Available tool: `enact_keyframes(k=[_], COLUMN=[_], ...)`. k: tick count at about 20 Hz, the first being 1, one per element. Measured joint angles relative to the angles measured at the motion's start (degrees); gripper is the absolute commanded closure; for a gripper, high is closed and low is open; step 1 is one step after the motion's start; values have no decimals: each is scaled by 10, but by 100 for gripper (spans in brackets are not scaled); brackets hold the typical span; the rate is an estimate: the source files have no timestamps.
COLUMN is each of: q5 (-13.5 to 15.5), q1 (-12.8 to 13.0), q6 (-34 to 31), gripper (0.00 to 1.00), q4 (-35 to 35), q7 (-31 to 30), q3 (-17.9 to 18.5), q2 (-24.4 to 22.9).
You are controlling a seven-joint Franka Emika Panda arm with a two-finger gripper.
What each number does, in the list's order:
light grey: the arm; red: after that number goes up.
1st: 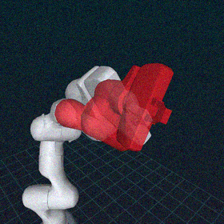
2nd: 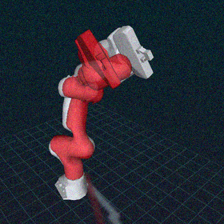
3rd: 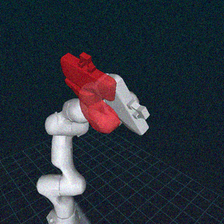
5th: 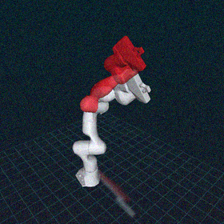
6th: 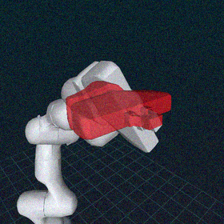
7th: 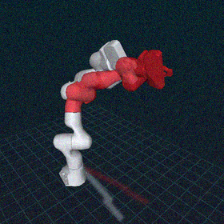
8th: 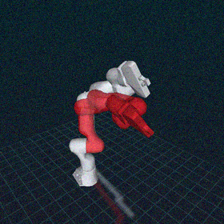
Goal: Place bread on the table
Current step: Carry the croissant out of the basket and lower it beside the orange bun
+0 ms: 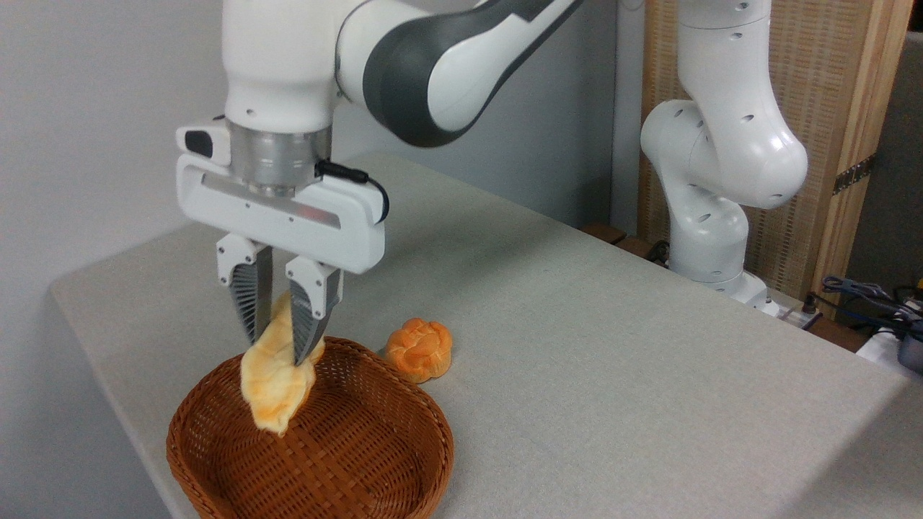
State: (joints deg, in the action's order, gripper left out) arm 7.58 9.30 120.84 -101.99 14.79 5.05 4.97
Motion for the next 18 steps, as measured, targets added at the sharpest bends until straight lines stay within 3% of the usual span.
enact_keyframes(k=[6, 12, 14, 15, 16, 18], q5=[0, 0, 0, 0, 0, 0], q1=[0, -2, -2, -2, -2, -3], q6=[-136, -198, -212, -218, -225, -231], gripper=[51, 45, 39, 27, 3, 0], q4=[-4, -78, -106, -117, -126, -137], q7=[126, 234, 272, 291, 308, 329], q3=[0, 20, 32, 39, 47, 57], q2=[-40, -94, -110, -115, -119, -122])
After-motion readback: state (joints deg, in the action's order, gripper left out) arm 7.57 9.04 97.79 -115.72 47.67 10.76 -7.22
